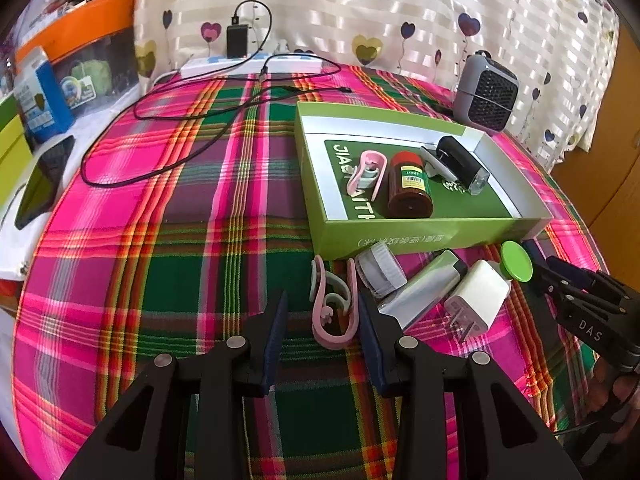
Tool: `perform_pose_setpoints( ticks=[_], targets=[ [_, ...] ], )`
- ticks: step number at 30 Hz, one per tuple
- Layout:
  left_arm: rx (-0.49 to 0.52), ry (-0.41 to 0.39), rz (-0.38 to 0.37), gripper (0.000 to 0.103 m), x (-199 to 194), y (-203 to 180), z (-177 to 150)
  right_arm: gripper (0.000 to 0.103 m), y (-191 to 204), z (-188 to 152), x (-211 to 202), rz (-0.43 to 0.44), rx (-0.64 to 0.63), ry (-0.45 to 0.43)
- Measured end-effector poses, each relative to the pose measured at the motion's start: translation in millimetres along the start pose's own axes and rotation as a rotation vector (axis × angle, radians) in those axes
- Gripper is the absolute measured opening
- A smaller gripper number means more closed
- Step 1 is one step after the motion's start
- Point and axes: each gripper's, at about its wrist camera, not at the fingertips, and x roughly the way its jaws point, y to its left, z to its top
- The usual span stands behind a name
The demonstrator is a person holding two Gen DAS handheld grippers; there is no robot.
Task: Organize rigid objects
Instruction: 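Grasp the pink hook-shaped item with the left gripper while the right gripper grasps the blue USB stick, then lift and carry the pink item and blue USB stick over the green box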
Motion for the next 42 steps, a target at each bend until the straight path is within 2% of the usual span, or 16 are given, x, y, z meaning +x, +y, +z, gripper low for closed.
perform_pose_setpoints(
  ticks=[1, 4, 8, 42],
  targets=[
    [-0.001, 0.0, 0.0, 0.032, -0.2, 0.0, 0.0, 0.043, 0.0, 0.1, 0.0, 0.004, 0.0, -0.001],
    [-0.011, -0.001, 0.009, 0.024, -0.5, 2.3, 0.0, 0.031, 0.6, -0.3, -0.9, 0.016, -0.004, -0.005],
    [-0.02, -0.003, -0.002, 0.023, -0.8, 4.8, -0.6, 0.023, 2.0, -0.7, -1.5, 0.029, -0.012, -0.007],
    [-0.021, -0.008, -0.017, 0.022, -4.6, 2.1, -3.9, 0.023, 4.7, -1.8, -3.1, 0.044, -0.025, -0.009]
  ],
)
